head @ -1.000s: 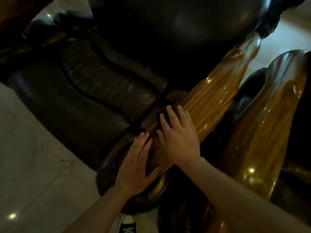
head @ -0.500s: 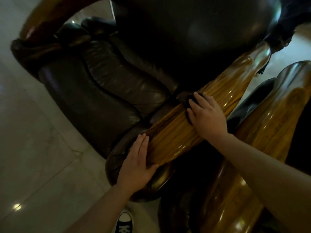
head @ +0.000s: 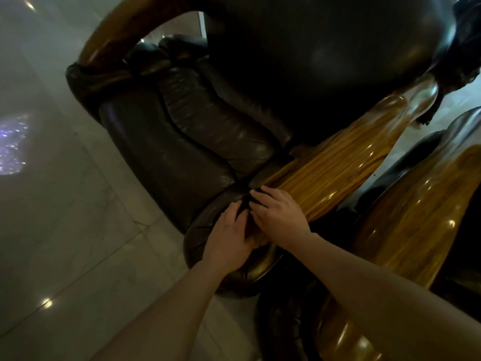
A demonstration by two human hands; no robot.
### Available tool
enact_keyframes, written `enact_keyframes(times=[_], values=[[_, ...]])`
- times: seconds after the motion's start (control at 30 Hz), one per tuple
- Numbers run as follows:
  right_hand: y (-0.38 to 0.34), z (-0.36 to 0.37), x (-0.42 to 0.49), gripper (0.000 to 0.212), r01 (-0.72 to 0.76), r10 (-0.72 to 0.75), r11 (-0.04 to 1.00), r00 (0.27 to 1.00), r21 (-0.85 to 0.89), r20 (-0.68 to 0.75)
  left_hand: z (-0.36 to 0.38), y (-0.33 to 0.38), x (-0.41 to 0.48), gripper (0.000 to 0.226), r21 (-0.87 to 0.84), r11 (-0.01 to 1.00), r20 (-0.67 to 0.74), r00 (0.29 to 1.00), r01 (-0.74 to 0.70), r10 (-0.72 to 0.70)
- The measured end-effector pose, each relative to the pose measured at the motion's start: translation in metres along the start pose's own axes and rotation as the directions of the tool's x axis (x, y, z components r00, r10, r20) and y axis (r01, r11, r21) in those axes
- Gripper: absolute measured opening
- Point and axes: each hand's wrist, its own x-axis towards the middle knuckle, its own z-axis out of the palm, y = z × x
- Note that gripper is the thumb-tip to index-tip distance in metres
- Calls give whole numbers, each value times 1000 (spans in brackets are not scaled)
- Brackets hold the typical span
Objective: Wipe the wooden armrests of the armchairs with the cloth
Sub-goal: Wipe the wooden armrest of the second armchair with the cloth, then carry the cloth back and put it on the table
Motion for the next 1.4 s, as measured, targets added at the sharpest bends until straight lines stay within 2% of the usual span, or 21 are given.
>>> enact_keyframes(times=[0.07, 0.13, 0.2, 0.27, 0.4, 0.57, 0.77, 0.83, 1.1, 1.4], values=[[-11, -8, 10, 18, -14, 14, 997, 1000, 72, -10, -12, -2, -7, 63, 28, 999, -40, 999, 31, -30], [-23, -17, 20, 20, -167, 164, 965, 986, 205, 32, -25, -9, -16, 61, 86, 994, -81, 995, 65, -58], [-32, -25, 26, 20, -340, 331, 882, 940, 327, 87, -41, -16, -28, 63, 150, 984, -92, 993, 93, -80], [-41, -38, 27, 19, -439, 422, 803, 896, 404, 137, -59, -21, -42, 65, 188, 976, -99, 991, 113, -96], [-61, -90, 33, 14, -487, 486, 727, 863, 484, 138, -110, -22, -74, 70, 212, 963, -130, 981, 168, -142], [-91, -178, 59, 16, -464, 446, 767, 882, 444, 152, -181, -5, -114, 75, 258, 938, -196, 963, 233, -185], [-133, -261, 79, 45, -420, 392, 804, 907, 421, 154, -249, 26, -166, 75, 288, 929, -265, 952, 233, -156], [-147, -281, 78, 49, -388, 359, 817, 921, 427, 151, -267, 35, -183, 74, 281, 929, -273, 948, 240, -162], [-188, -338, 69, 46, -237, 212, 891, 972, 388, 106, -317, 57, -252, 72, 260, 903, -329, 910, 343, -251], [-250, -353, 75, 38, -48, -6, 909, 992, 414, 129, -336, 30, -333, 71, 254, 827, -412, 830, 501, -376]])
